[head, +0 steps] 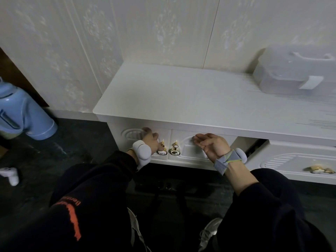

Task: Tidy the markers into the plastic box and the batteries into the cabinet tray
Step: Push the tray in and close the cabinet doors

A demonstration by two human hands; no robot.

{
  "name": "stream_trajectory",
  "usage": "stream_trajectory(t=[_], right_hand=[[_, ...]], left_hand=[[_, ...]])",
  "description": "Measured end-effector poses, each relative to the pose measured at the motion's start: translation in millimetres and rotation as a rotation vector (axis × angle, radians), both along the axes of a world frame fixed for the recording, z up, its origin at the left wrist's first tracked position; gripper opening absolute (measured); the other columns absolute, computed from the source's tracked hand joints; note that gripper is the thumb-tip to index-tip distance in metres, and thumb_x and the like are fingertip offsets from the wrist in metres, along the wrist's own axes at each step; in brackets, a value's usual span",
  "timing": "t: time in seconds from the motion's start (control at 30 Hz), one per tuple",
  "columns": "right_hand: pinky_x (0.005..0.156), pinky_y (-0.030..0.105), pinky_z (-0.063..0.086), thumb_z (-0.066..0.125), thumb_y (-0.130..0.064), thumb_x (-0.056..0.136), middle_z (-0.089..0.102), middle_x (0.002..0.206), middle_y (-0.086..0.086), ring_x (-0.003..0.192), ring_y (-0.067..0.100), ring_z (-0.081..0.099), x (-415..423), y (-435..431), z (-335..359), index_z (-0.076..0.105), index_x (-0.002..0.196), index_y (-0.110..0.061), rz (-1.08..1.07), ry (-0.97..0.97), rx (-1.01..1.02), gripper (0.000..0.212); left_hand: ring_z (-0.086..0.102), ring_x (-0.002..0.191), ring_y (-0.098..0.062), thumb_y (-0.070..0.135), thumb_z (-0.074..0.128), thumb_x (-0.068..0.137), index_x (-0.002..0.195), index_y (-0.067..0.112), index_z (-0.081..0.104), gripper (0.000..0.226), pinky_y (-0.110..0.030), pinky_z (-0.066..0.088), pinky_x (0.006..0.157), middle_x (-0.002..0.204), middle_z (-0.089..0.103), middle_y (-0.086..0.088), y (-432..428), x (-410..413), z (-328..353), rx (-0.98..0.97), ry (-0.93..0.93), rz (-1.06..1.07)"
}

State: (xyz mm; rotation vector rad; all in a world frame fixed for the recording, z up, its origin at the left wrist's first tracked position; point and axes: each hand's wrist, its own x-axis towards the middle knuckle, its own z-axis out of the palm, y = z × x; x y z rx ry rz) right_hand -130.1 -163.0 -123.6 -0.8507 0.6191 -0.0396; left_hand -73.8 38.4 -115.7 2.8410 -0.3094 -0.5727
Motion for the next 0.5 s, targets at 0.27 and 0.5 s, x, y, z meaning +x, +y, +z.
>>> stream_trajectory(t=[0.27, 0.5], right_hand=[[0.078, 0.036, 0.057, 0.027, 0.027, 0.082, 0.053, 0.084, 0.019, 0.08, 0.034, 0.057, 1.7, -3.6, -3.9, 0.046, 0.076, 0.001, 0.052, -0.019, -0.009, 0.033], [0.078, 0.032, 0.046, 0.036, -0.007, 0.092, 0.058, 0.086, 0.012, 0.083, 0.025, 0.058, 3.5, -14.3, 0.3, 0.05, 0.075, -0.011, 0.202, 0.106, -0.031, 0.023]], left_hand=[[0.05, 0.079, -0.021, -0.009, 0.072, 0.07, 0.138, -0.012, 0.022, 0.084, -0.03, 0.049, 0.07, 0.108, 0.05, -0.017, -22.6, -3.1, -14.0, -0.711, 0.328, 0.454], [0.05, 0.077, -0.019, 0.002, 0.077, 0.071, 0.105, -0.005, 0.043, 0.048, -0.032, 0.048, 0.067, 0.085, 0.043, -0.012, -11.6, -3.1, -2.4, -0.548, 0.3, 0.325]])
